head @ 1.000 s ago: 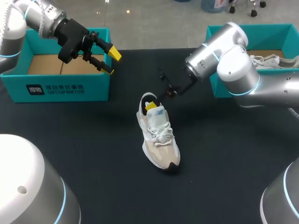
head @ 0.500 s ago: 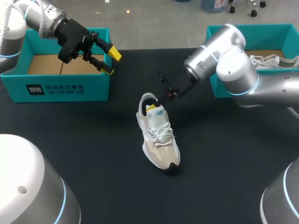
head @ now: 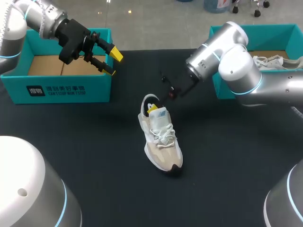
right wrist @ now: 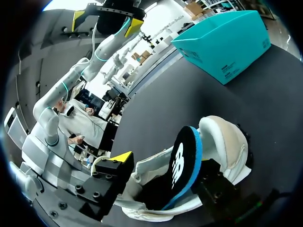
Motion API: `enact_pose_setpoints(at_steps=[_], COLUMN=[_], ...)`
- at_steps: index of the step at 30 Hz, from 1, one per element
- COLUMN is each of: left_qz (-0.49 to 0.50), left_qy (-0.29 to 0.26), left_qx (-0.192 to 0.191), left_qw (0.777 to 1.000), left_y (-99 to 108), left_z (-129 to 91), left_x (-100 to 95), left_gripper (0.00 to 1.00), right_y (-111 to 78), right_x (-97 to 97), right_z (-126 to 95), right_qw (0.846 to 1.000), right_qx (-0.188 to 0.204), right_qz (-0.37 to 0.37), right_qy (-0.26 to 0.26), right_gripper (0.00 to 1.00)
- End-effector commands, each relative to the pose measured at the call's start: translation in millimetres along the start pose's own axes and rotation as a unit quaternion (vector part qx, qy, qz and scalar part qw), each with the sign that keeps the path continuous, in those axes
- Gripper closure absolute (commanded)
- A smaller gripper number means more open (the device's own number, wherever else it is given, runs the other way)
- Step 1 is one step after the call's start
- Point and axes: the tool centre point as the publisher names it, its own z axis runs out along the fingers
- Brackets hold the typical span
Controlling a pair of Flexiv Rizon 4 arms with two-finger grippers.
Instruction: Take the shoe out of the shoebox, open the shoe tongue, remove and reinsert the insole, then place the shoe into the shoebox
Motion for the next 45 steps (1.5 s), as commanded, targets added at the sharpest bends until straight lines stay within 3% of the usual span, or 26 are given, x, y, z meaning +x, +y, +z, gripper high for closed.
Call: enact_pose_setpoints(at_steps=[1, 18, 26, 32, 45], left_qz=[0.001, 0.001, 0.001, 0.001, 0.001], left_qy=[0.002, 0.002, 0.002, 0.002, 0.002], left_qx=[0.001, 0.001, 0.001, 0.001, 0.001], left_qw=[1.000, 1.000, 1.000, 1.000, 1.000], left_y=[-0.3, -0.3, -0.3, -0.3, -0.3], left_z=[-0.4, -0.4, -0.4, -0.4, -0.4], left_x=[-0.1, -0.1, -0.1, -0.1, -0.1], left_gripper=[0.00, 0.00, 0.00, 0.00, 0.00], right_y=[1.8, -0.5, -1.3, 3.3, 17.1], right_x=[6.6, 5.7, 0.6, 2.3, 7.1], right_z=[-2.0, -12.4, -12.0, -18.7, -23.6], right_qw=[1.000, 1.000, 1.000, 0.999, 0.998], right_qx=[0.005, 0.007, 0.003, -0.005, -0.007], right_qz=[-0.002, 0.002, 0.007, 0.003, -0.012], right_qy=[-0.007, -0.024, -0.026, -0.042, -0.060], right_gripper=[0.27, 0.13, 0.25, 0.13, 0.08])
